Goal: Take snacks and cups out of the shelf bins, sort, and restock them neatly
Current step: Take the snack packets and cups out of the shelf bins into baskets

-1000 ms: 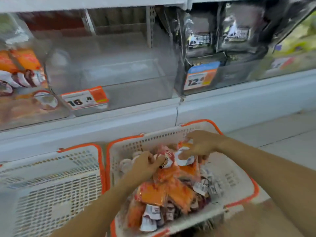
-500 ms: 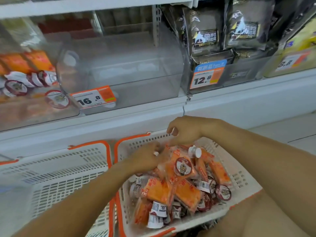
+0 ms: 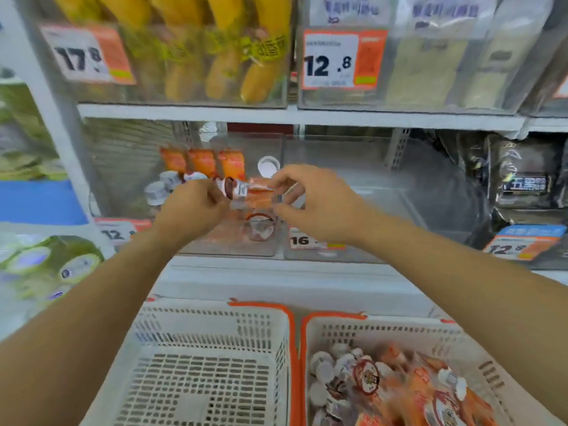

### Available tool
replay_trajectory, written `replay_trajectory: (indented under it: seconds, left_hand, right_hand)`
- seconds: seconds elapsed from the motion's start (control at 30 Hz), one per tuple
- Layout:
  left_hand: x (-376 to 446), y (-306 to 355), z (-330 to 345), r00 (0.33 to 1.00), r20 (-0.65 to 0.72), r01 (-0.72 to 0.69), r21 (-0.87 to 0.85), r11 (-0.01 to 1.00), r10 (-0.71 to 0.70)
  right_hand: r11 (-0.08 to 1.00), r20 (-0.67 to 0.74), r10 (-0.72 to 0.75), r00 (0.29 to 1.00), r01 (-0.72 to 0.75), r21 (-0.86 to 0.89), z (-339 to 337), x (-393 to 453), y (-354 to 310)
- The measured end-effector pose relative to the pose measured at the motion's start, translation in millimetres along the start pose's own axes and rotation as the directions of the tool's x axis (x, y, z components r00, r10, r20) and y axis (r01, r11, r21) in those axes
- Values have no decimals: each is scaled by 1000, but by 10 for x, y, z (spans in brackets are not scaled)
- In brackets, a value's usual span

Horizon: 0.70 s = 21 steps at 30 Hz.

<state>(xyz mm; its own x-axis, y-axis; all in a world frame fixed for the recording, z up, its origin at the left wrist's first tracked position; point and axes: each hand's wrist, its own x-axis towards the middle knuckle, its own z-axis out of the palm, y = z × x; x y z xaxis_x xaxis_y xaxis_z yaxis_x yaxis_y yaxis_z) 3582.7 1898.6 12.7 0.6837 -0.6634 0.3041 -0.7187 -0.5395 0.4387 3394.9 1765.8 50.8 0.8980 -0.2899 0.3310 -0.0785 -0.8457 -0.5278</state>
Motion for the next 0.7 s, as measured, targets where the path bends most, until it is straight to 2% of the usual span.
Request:
replay_trajectory:
  seconds: [0.07,0.13,0.2,0.3,0.47,0.53,0.63,0.7]
  left_hand:
    - [118,-309,-32,996,59,69,58,996,-72]
    - [209,-521,-71,989,107,101,26,995,-103]
    - [317,-663,-104,982,140,126,-7,992,-124]
    - [510,-791,-130,953,280,103,61,993,-116]
    - [944,-1106,8,952,305,50,-48,998,-33]
    - [1098,-1189,98,935,353,19,30,999,-28]
    - [1231,-1220,217,841,539,-116,271,955,-51]
    - [1256,-1187,218,797,603,-193,312,930,-37]
  right_hand:
    - [996,76,-25,997,31,-83,202,424,-61]
    - [970,211,1,977,51,-239,386,819,-35]
    - [908,356,90,930,70,-413,499,1175,25]
    - [840,505,265,821,60,-539,609,1628,142]
    - [799,565,374,735,53,-598,791,2126,476]
    - [818,596,397,698,24,-574,900,2248,589]
    - [790,635,435,638,67,-609,1032,2367,672]
    - [784,650,420,633,108,-611,1065,2396,663]
